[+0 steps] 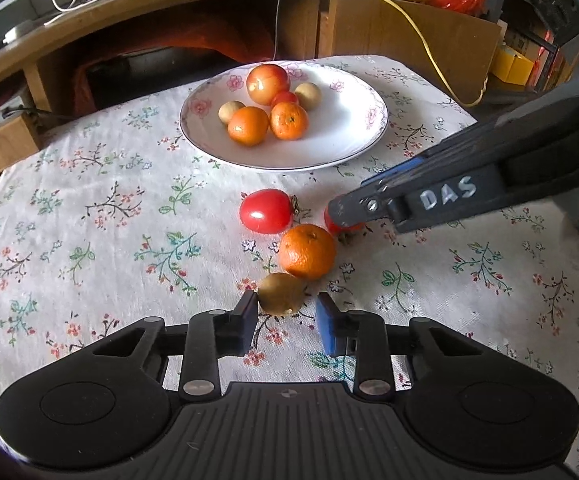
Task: Organize fruits
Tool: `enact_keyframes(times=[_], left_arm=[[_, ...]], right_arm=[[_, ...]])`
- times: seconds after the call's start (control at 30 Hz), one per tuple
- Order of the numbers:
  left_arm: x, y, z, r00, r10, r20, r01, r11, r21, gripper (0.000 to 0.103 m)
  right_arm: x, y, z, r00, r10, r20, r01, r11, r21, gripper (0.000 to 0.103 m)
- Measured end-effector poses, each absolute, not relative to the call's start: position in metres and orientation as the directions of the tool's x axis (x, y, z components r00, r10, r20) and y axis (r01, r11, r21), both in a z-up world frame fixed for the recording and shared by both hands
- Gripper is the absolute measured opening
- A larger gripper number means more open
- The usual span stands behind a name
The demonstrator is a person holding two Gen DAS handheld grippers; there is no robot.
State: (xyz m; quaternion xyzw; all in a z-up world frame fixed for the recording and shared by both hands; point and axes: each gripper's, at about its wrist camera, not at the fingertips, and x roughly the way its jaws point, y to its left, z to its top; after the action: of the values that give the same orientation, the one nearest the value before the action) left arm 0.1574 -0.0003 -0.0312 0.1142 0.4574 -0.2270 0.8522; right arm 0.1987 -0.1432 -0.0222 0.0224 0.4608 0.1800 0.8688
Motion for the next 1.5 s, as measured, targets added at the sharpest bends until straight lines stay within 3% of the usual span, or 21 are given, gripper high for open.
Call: enact_keyframes(times=[0.73, 0.9, 1.23, 1.5], left_arm=[[0.168, -0.004, -0.035, 0.496, -0.255, -0.83, 0.461, 0.888, 0.002, 0.044], [0.165, -0.004, -0.033, 0.481, -0.255, -0.838, 0.463, 0.886, -0.004, 0.036], [0.128, -0.005, -0.027, 0.461, -0.251, -0.851, 0.489, 0.873, 0.008, 0.036], [0.142, 0.001, -0.017, 0.526, -0.252, -0.812, 0.465, 0.885, 0.027, 0.044]], right_arm=[[0.199, -0.146, -0.035, 0.473, 0.325, -0.819, -0.294, 0.934, 0.2, 0.028], [0.193, -0.144, -0.033, 0.47, 0.316, -0.824, -0.309, 0.934, 0.182, 0.028], [0.143, -0.144, -0.024, 0.467, 0.296, -0.833, -0.351, 0.927, 0.132, 0.028], [0.123, -0.137, -0.024, 0.473, 0.297, -0.829, -0.378, 0.919, 0.114, 0.028]])
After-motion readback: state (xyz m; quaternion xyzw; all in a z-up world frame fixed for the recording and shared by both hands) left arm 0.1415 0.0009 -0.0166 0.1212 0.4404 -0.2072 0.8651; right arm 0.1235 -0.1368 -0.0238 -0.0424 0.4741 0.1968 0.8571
